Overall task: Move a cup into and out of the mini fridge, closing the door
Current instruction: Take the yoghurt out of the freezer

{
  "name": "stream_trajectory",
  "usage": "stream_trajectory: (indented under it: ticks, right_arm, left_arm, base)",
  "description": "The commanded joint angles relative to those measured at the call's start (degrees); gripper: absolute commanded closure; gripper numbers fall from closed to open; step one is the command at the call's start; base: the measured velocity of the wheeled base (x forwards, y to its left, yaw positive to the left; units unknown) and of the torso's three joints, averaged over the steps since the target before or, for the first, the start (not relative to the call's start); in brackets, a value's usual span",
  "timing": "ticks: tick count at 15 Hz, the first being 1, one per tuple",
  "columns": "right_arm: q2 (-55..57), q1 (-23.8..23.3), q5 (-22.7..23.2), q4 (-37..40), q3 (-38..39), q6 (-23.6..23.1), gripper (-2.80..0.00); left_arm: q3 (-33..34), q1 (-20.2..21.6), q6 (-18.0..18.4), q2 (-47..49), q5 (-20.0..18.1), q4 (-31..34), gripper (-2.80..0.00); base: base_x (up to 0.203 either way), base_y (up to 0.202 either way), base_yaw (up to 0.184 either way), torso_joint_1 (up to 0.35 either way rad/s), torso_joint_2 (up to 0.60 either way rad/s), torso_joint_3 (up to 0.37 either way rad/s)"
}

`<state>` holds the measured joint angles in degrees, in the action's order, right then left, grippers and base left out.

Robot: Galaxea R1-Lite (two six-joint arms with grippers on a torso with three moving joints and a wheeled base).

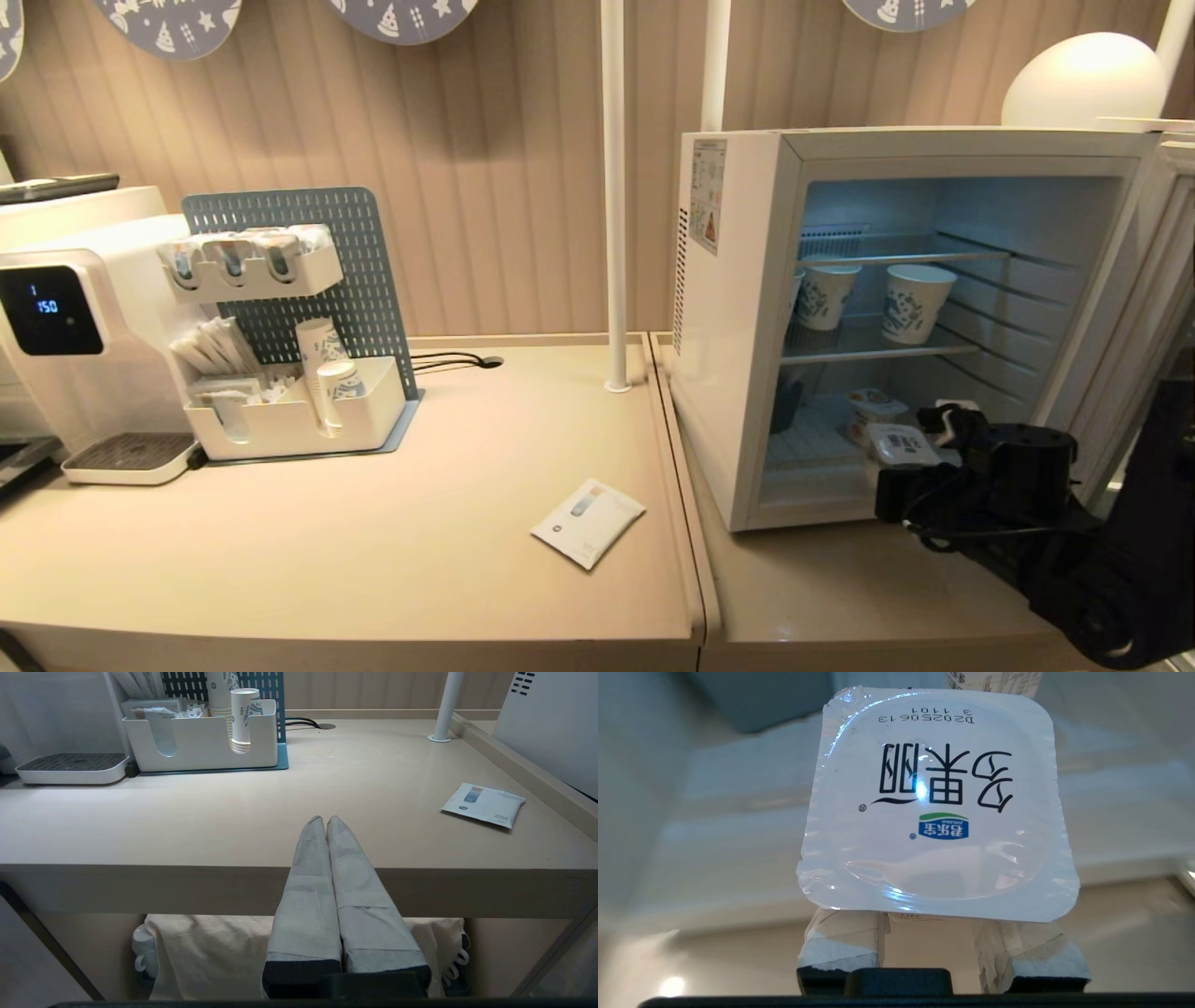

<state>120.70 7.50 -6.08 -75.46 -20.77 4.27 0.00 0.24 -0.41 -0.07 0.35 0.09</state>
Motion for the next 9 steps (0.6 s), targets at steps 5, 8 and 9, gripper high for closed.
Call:
stream_trajectory:
  ticks: [5, 8, 9]
  right_arm:
    - [-25.67, 3.64, 0.40, 2.92, 12.03, 0.49, 0.00]
    - [-40.75, 5.56, 0.44, 12.62, 13.99, 2.03, 0.00]
    - [-46.32, 6.18, 0.49, 17.88, 13.62, 2.61, 0.00]
  left_arm:
    - [0.09, 0.01, -0.02, 0.07, 0.00, 0.00, 0.00]
    - [0.09, 0.02, -0.02, 0.07, 0.00, 0.00, 0.00]
    - [0.09, 0.02, -0.02, 0.07, 0.00, 0.00, 0.00]
  base:
    - [0.000, 0.000, 0.000, 0.000, 0.00, 0.000]
    - [0.000, 0.000, 0.000, 0.000, 0.00, 0.000]
    - [0.000, 0.000, 0.000, 0.000, 0.00, 0.000]
